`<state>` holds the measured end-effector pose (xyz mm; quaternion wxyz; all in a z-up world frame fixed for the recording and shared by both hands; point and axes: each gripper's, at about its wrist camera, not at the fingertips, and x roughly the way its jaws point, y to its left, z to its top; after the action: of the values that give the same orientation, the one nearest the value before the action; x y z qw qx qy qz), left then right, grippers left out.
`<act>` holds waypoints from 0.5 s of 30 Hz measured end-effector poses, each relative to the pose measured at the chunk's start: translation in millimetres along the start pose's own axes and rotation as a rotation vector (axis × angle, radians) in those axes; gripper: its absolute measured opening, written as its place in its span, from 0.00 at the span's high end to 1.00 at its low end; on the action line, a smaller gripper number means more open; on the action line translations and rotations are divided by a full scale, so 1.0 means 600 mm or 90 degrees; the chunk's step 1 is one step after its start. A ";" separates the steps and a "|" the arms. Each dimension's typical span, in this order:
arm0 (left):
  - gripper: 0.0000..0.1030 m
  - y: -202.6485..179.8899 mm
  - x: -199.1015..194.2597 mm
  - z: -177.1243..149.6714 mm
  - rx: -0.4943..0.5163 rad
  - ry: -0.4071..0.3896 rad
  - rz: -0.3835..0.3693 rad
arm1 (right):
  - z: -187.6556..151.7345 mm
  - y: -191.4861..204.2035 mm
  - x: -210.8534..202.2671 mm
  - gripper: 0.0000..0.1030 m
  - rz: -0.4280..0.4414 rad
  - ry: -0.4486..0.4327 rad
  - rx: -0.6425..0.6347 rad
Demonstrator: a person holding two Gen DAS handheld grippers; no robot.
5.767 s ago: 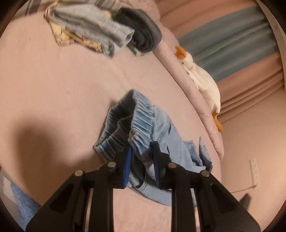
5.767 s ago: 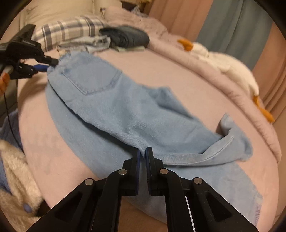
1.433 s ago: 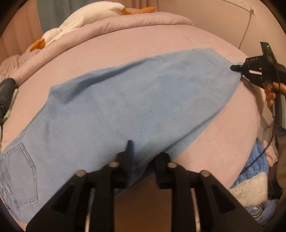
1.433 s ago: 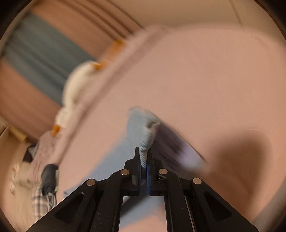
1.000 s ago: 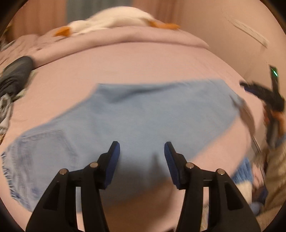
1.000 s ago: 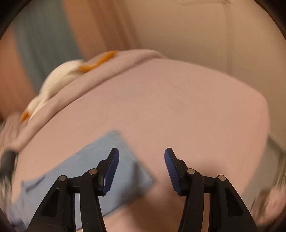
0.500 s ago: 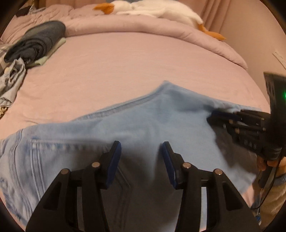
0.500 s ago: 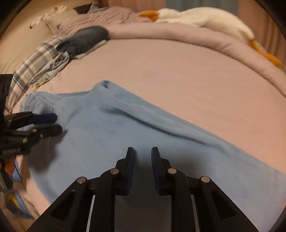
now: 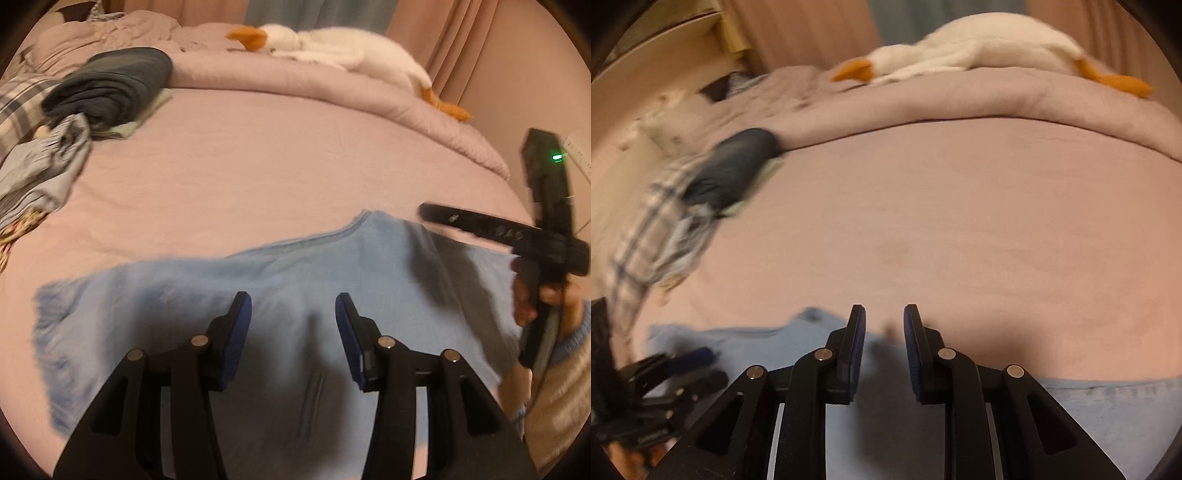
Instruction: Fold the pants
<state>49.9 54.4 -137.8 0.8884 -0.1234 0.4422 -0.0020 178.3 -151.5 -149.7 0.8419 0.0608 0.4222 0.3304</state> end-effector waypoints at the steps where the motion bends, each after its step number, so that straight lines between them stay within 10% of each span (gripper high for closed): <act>1: 0.55 0.007 -0.013 -0.008 0.000 -0.002 -0.002 | -0.003 0.012 0.001 0.76 0.015 0.012 -0.023; 7: 0.55 0.023 -0.043 -0.060 0.031 0.019 0.005 | -0.006 0.101 0.044 0.60 -0.028 0.056 -0.207; 10: 0.55 0.035 -0.025 -0.076 0.021 0.045 0.030 | -0.001 0.122 0.109 0.72 -0.123 0.110 -0.263; 13: 0.55 0.046 -0.020 -0.072 -0.001 0.044 0.019 | 0.014 0.119 0.125 0.74 -0.130 0.091 -0.237; 15: 0.56 0.051 -0.034 -0.064 -0.022 0.030 0.005 | 0.027 0.105 0.130 0.93 -0.119 0.086 -0.187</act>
<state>4.3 77.8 -150.7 0.8756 -0.1369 0.4632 0.0061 191.6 -52.6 -167.6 0.8386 -0.1245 0.4287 0.3120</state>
